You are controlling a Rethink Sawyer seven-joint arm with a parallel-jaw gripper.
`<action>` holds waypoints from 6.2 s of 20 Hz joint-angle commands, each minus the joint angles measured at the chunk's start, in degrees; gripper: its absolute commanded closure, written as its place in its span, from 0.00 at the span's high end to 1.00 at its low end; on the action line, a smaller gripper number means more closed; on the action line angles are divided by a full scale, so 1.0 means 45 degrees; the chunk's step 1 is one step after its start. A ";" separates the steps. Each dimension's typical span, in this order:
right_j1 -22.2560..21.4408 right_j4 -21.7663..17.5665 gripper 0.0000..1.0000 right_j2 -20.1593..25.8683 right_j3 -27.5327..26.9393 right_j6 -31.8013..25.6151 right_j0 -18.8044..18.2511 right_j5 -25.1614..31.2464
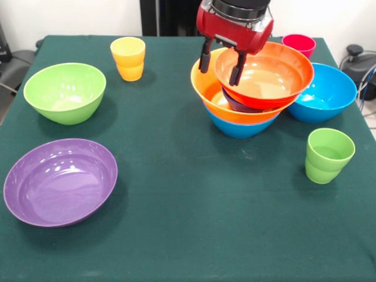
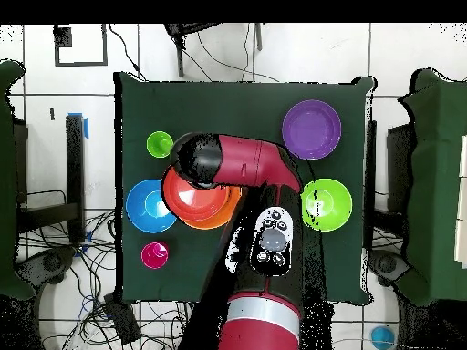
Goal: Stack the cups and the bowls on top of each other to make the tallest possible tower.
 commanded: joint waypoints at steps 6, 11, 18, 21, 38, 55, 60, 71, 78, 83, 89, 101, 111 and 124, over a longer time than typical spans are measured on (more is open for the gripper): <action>-0.0886 -0.0772 1.00 0.1628 0.2098 -0.1210 -0.0277 0.0101; -0.0883 -0.0839 1.00 0.1688 0.2394 -0.1074 -0.0296 -0.0243; -0.0971 -0.0898 1.00 0.1687 0.2939 -0.0833 -0.0241 -0.0686; -0.0989 -0.0935 1.00 0.1713 0.3263 -0.0762 -0.0274 -0.1052; -0.0736 -0.1198 1.00 0.1961 0.4148 -0.0741 -0.0618 -0.2191; -0.0311 -0.1682 1.00 0.2058 0.4366 -0.0327 -0.0692 -0.2875; -0.0086 -0.1760 1.00 0.2002 0.4340 -0.0209 -0.0623 -0.3107; 0.0286 -0.1684 1.00 0.1823 0.4320 0.0046 -0.0349 -0.3535; 0.0417 -0.1757 1.00 0.1811 0.4380 -0.0055 -0.0430 -0.3721; 0.0577 -0.1786 1.00 0.1780 0.4353 -0.0061 -0.0468 -0.3903; 0.0370 -0.1813 1.00 0.1763 0.4534 -0.0161 -0.0547 -0.3800; -0.0174 -0.2014 1.00 0.1636 0.4673 -0.0354 -0.0729 -0.3306; -0.0247 -0.2307 1.00 0.1711 0.4648 -0.0582 -0.1111 -0.3235; -0.0175 -0.2570 1.00 0.1828 0.4731 -0.0460 -0.1306 -0.3400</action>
